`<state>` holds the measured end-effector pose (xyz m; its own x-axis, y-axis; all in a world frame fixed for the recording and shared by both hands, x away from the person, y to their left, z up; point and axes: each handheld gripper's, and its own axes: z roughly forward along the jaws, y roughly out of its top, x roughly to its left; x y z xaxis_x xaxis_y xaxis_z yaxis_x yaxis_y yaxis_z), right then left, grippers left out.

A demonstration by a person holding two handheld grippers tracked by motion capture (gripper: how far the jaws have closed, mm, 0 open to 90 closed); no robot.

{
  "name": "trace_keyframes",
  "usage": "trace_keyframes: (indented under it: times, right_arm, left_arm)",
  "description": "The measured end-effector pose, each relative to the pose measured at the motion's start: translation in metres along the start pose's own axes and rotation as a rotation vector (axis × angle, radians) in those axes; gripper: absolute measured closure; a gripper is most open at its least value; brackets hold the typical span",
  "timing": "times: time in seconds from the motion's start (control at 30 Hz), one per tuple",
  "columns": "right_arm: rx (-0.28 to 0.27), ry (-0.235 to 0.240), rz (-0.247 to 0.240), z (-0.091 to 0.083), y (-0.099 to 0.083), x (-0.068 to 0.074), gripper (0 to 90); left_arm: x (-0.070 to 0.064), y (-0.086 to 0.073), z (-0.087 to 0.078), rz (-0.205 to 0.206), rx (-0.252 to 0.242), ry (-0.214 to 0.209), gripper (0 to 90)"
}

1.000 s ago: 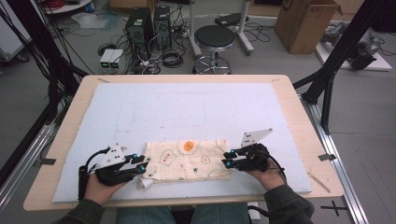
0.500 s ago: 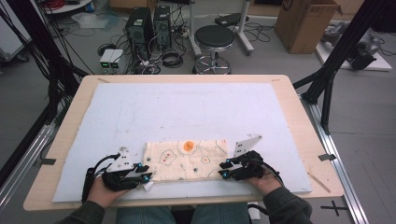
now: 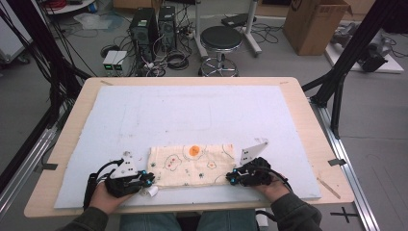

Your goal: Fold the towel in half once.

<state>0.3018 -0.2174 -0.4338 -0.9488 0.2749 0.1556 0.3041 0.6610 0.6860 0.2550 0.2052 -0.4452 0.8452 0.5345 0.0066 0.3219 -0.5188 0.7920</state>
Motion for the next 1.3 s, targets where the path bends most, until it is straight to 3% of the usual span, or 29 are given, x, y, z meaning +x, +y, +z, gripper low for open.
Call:
trace_keyframes:
  times: [0.33, 0.53, 0.83, 1.3]
  right_arm:
    - [-0.037, 0.019, -0.01, -0.006, 0.002, 0.006, 83.5]
    - [0.011, 0.037, -0.015, 0.001, -0.001, 0.006, 79.5]
    - [-0.118, 0.027, 0.03, -0.013, 0.001, 0.001, 62.6]
    - [-0.195, -0.069, 0.109, -0.017, 0.008, -0.014, 46.8]
  left_arm:
    - [0.001, 0.001, -0.005, 0.0, -0.015, -0.002, 87.7]
    - [0.0, 0.0, -0.005, -0.01, -0.014, -0.007, 87.0]
    - [0.004, 0.003, -0.013, -0.05, -0.085, -0.013, 70.7]
    - [0.013, 0.009, -0.013, -0.108, -0.134, 0.004, 60.3]
